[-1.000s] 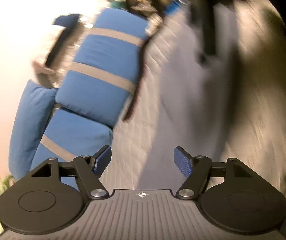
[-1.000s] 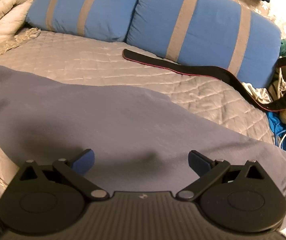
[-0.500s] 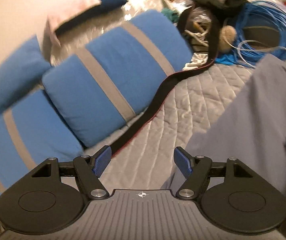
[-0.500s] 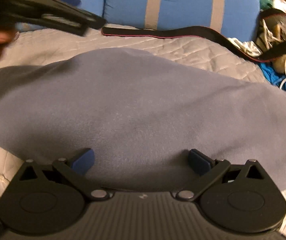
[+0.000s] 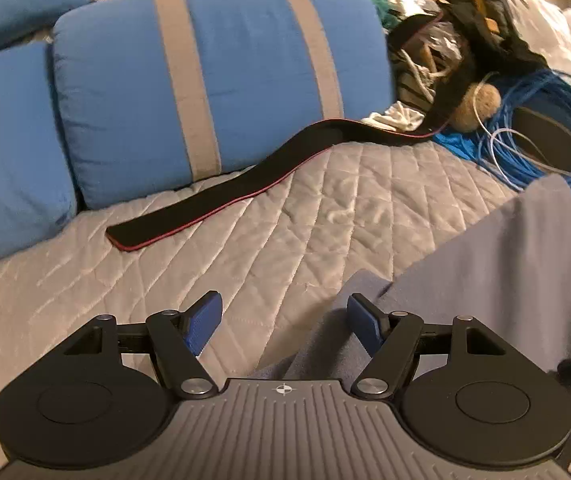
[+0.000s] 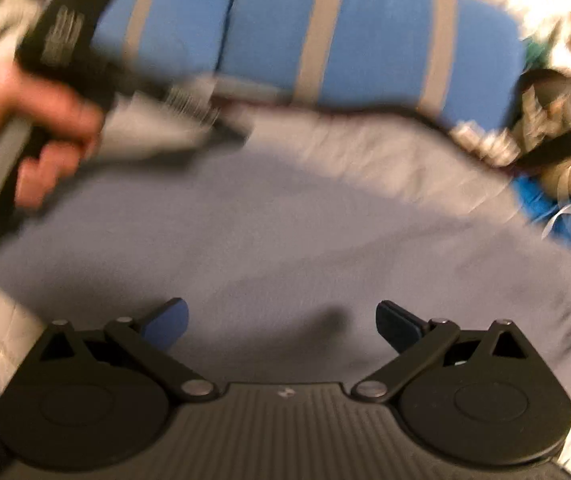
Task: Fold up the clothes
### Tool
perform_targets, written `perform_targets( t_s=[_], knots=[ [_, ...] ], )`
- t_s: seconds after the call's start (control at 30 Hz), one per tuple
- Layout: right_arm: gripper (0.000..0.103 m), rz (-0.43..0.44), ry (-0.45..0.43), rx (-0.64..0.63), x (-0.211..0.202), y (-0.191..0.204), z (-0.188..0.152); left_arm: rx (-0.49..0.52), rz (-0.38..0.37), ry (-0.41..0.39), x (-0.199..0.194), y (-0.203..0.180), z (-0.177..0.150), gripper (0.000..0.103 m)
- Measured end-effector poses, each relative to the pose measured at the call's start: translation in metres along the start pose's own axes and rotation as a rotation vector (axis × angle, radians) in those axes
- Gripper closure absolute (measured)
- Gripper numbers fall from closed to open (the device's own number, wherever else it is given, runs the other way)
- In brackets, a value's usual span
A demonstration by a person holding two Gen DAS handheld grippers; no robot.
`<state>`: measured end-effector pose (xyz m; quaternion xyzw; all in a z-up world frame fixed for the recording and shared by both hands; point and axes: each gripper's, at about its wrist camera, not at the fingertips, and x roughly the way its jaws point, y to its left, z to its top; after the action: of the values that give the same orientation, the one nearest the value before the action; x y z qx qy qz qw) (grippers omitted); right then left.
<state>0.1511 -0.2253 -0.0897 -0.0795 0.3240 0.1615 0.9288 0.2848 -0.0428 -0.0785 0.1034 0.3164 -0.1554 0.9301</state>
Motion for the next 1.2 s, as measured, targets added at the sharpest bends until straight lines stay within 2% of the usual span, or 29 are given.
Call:
perform_targets(
  t_s=[0.1,0.27,0.43,0.5,0.63,0.77,0.87,0.93,0.97,1.03,1.07,1.1,1.2],
  knots=[
    [0.001,0.029,0.007,0.202,-0.018,-0.051,0.013,-0.012,0.001,-0.003,-0.002,0.0,0.002,0.035],
    [0.011,-0.029,0.107,0.532,-0.032,-0.147,0.019,0.002,0.007,-0.035,-0.015,-0.003,0.005,0.035],
    [0.031,-0.099,0.251,0.871,-0.025,-0.226,0.0,-0.009,0.005,-0.071,-0.03,-0.002,0.007,0.035],
    [0.044,-0.104,0.296,0.949,-0.017,-0.242,-0.013,-0.023,0.005,-0.084,-0.035,0.0,0.009,0.035],
    [0.05,-0.083,0.326,1.025,-0.007,-0.253,-0.031,-0.045,0.002,-0.102,-0.041,0.001,0.013,0.035],
    [0.051,-0.165,0.366,1.068,-0.007,-0.255,-0.037,-0.047,0.0,-0.11,-0.043,0.001,0.013,0.035],
    [0.051,-0.209,0.354,1.082,-0.01,-0.257,-0.037,-0.048,0.005,-0.105,-0.043,0.003,0.012,0.035],
    [0.052,-0.195,0.349,1.114,-0.008,-0.261,-0.042,-0.05,0.004,-0.104,-0.042,0.004,0.011,0.035],
    [0.056,-0.186,0.346,1.131,-0.006,-0.264,-0.044,-0.051,0.003,-0.104,-0.042,0.005,0.01,0.035],
    [0.077,-0.188,0.338,1.156,-0.006,-0.267,-0.047,-0.053,0.002,-0.102,-0.042,0.006,0.01,0.035],
    [0.093,-0.184,0.333,1.165,-0.007,-0.268,-0.049,-0.052,0.003,-0.102,-0.042,0.006,0.01,0.035],
    [0.097,-0.186,0.327,1.157,-0.009,-0.266,-0.047,-0.052,0.003,-0.101,-0.042,0.006,0.01,0.035],
    [0.1,-0.2,0.315,1.126,-0.015,-0.261,-0.04,-0.051,0.0,-0.102,-0.042,0.006,0.011,0.035]
  ],
)
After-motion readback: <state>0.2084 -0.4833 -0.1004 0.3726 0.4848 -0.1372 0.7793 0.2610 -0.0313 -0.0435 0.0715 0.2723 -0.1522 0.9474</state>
